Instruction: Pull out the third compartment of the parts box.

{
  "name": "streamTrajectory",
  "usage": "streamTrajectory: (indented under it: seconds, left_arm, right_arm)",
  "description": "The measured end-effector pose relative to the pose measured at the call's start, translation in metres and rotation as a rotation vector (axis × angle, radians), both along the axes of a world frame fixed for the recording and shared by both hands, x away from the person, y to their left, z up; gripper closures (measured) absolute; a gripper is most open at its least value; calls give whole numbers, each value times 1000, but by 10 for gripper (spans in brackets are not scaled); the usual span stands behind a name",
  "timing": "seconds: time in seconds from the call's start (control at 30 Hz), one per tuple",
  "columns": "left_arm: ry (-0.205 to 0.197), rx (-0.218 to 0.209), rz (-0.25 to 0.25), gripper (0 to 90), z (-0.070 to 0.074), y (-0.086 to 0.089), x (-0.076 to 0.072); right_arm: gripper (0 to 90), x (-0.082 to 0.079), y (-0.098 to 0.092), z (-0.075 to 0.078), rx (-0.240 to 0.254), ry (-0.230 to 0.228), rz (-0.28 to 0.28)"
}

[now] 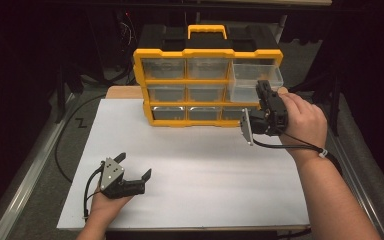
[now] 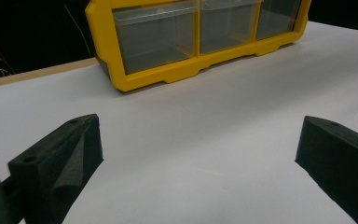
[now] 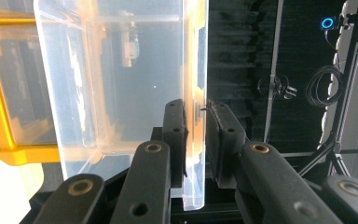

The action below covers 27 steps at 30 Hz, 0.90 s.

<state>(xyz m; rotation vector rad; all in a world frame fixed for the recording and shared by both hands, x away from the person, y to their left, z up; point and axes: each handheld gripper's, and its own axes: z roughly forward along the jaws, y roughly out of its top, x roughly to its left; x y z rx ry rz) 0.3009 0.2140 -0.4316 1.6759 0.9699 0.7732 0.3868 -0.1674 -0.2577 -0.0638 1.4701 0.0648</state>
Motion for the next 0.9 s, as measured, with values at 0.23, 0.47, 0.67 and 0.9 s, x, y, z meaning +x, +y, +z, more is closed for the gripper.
streamTrajectory:
  seconds: [0.23,0.47,0.67,0.9]
  left_arm:
    - [1,-1,-3,14,0,0,0]
    - [3,-1,-2,14,0,0,0]
    - [2,-2,-2,14,0,0,-1]
    - [2,-2,-2,14,0,0,0]
  right_arm:
    - [797,-1,0,-5,13,-12,3]
    - [796,1,0,-4,19,-9,1]
    - [795,5,0,-3,25,-6,-6]
    - [794,5,0,-4,36,-8,-12]
